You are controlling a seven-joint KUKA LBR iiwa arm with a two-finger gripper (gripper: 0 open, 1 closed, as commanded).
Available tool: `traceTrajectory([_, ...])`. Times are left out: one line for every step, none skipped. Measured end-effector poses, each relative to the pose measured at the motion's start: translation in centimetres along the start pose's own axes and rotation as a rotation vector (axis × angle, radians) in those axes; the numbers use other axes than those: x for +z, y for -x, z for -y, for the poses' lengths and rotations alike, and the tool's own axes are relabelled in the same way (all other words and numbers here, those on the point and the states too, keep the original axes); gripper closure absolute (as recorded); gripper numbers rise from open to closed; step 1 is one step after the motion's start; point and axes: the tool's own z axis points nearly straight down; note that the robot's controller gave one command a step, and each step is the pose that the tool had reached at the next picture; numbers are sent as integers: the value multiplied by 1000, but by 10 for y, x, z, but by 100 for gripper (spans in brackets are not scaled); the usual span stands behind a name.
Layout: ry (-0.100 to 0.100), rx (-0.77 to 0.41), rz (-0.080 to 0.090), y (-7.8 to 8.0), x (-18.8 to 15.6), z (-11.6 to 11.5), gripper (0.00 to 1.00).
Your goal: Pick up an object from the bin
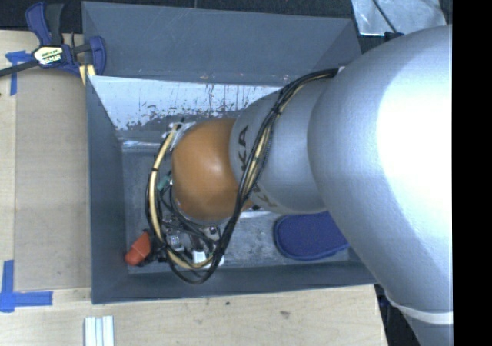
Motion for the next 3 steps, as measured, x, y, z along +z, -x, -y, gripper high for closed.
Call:
traceTrajectory([1, 175, 4, 23, -72, -20, 100])
traceTrajectory([0, 131, 1, 56, 2, -18, 100])
traceTrajectory([1, 131, 7, 60, -138, 4, 100])
